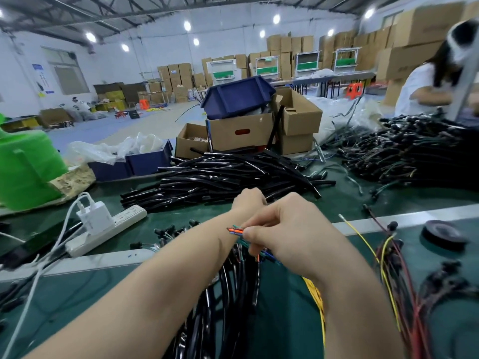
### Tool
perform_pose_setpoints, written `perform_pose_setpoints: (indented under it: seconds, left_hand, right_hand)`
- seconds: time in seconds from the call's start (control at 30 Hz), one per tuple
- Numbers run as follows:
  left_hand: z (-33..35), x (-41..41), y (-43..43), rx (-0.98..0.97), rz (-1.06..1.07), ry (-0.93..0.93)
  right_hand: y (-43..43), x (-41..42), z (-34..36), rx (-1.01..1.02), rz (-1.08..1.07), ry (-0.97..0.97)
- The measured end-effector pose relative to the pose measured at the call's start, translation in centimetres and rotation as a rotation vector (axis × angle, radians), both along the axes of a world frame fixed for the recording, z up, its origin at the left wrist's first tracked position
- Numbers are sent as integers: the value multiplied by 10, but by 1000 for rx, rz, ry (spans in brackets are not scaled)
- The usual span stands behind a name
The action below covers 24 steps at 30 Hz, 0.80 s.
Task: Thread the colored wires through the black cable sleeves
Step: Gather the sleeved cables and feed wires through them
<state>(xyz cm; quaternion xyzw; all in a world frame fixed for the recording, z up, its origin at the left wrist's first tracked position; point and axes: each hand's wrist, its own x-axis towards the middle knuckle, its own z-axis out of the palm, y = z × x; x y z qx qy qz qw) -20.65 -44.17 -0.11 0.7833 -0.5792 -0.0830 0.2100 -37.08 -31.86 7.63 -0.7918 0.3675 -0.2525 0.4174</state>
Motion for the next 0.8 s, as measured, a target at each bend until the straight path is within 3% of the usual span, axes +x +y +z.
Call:
perform_pose_setpoints:
  seconds: [0.23, 0.43, 0.6, 0.73, 0.8]
  left_hand:
    - [72, 36, 13, -698, 27, 26]
    - [155, 62, 129, -1131, -74, 126]
    - [136, 40, 222, -1044, -106, 355]
    - [109, 24, 243, -839, -119, 727]
    - [101, 21, 249, -754, -171, 737]
  right_hand:
    - [-3, -7, 6, 5, 33, -122]
    - [-5, -15, 6, 52, 27, -263]
    - [-3, -10, 13, 166, 122, -363]
    - [10, -2, 20, 195, 234, -425]
    - [16, 2, 25, 155, 270, -437]
